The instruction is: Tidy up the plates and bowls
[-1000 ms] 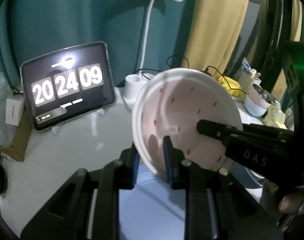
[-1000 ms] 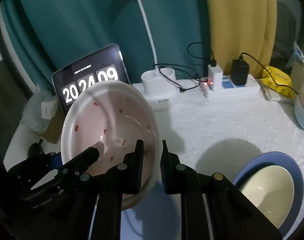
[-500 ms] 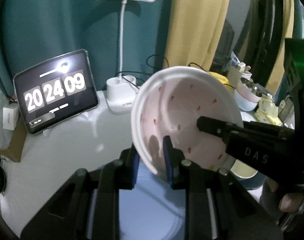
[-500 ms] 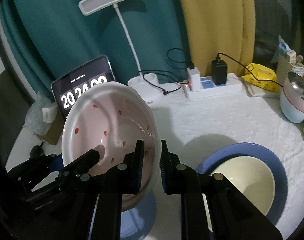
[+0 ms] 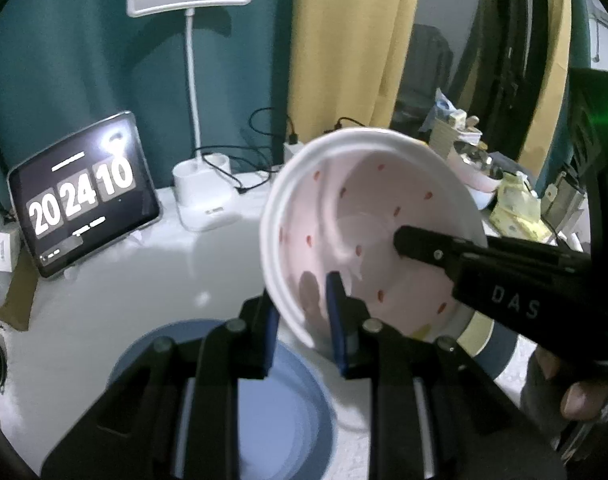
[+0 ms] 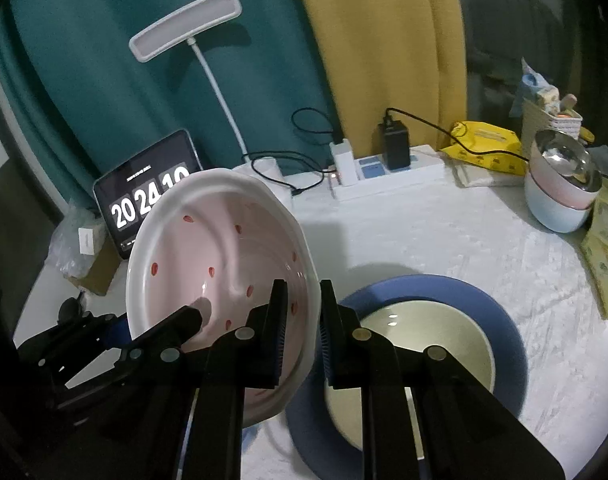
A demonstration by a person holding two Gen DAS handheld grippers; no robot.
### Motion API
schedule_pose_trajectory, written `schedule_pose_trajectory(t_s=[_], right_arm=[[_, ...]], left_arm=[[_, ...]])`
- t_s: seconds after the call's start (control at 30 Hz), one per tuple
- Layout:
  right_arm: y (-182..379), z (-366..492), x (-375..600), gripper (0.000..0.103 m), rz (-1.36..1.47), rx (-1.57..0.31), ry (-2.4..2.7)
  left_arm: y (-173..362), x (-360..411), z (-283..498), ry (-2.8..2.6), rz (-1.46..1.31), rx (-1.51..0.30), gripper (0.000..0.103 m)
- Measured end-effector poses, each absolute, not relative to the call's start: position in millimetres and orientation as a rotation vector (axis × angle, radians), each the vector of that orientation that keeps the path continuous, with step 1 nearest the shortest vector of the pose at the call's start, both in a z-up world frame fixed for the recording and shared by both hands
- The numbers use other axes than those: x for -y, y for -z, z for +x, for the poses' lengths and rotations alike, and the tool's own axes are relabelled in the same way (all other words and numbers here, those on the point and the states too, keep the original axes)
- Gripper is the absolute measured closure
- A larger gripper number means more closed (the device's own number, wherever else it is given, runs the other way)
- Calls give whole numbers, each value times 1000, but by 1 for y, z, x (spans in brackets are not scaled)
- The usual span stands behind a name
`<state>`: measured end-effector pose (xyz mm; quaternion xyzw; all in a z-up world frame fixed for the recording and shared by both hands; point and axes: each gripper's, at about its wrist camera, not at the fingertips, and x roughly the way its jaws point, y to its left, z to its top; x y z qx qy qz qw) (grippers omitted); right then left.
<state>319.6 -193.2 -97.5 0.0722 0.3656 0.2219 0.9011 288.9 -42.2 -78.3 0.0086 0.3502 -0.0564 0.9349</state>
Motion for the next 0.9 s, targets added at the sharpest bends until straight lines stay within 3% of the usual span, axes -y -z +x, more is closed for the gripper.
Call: schedule_pose_trajectory(t_s=[0.9], right_arm=[[134, 320, 269, 86, 179, -806, -387]], left_arm=[[112, 120, 303, 186, 85, -817, 80]])
